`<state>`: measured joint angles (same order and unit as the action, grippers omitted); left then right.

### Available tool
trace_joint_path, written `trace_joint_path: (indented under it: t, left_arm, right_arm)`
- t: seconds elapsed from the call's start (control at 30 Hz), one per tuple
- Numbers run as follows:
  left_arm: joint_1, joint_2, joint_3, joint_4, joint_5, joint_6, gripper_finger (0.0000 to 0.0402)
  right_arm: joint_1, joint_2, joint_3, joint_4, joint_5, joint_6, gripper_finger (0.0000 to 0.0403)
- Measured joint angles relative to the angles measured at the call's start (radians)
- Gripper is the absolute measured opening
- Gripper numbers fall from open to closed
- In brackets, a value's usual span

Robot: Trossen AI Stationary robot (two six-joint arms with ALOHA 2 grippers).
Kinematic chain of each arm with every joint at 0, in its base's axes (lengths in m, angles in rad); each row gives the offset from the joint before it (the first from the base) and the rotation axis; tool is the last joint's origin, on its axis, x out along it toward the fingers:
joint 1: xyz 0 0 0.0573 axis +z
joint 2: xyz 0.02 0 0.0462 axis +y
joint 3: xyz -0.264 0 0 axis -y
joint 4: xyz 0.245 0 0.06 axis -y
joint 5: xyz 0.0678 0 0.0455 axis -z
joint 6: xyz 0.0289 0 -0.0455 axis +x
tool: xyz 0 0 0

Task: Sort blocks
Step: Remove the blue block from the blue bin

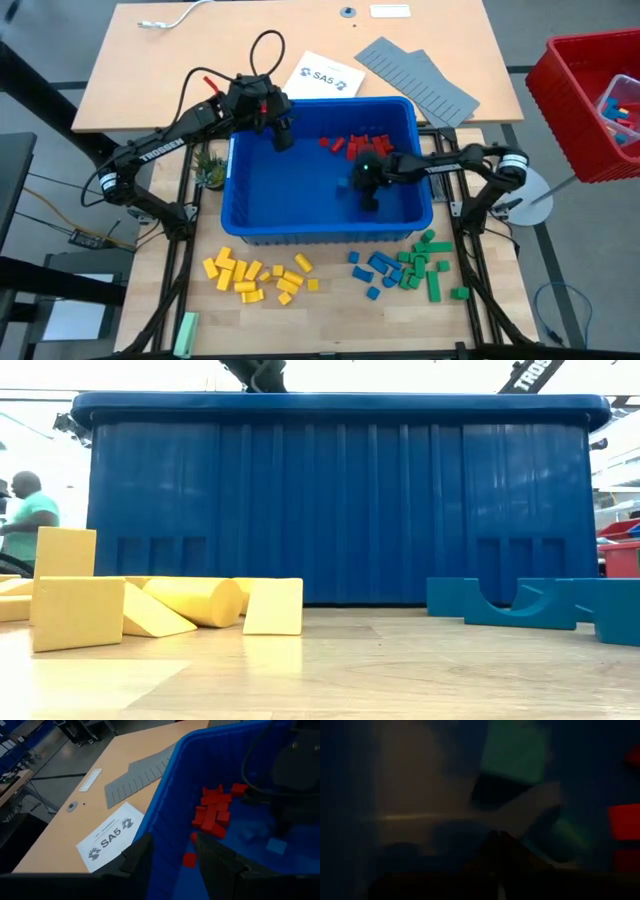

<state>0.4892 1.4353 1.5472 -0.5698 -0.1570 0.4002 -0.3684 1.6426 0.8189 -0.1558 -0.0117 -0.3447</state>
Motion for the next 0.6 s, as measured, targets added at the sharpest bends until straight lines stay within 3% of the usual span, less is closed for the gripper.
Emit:
trace_joint_path:
  t: [0.23, 0.37, 0.47, 0.6]
  left_arm:
    - [0.000, 0.000, 0.000, -0.003, -0.001, -0.023, 0.0158]
    - [0.000, 0.000, 0.000, -0.006, -0.001, -0.040, 0.0158]
    - [0.000, 0.000, 0.000, -0.017, 0.000, -0.062, 0.0158]
    - [0.000, 0.000, 0.000, -0.030, 0.000, -0.096, 0.0158]
  right_arm:
    - [0.005, -0.139, 0.109, -0.232, 0.004, 0.057, 0.0002]
    - [0.000, -0.199, 0.116, -0.189, -0.006, 0.193, 0.0009]
    - [-0.010, -0.190, 0.108, -0.108, -0.020, 0.217, 0.0042]
    - [-0.009, -0.104, 0.107, 0.001, -0.031, 0.224, 0.0116]
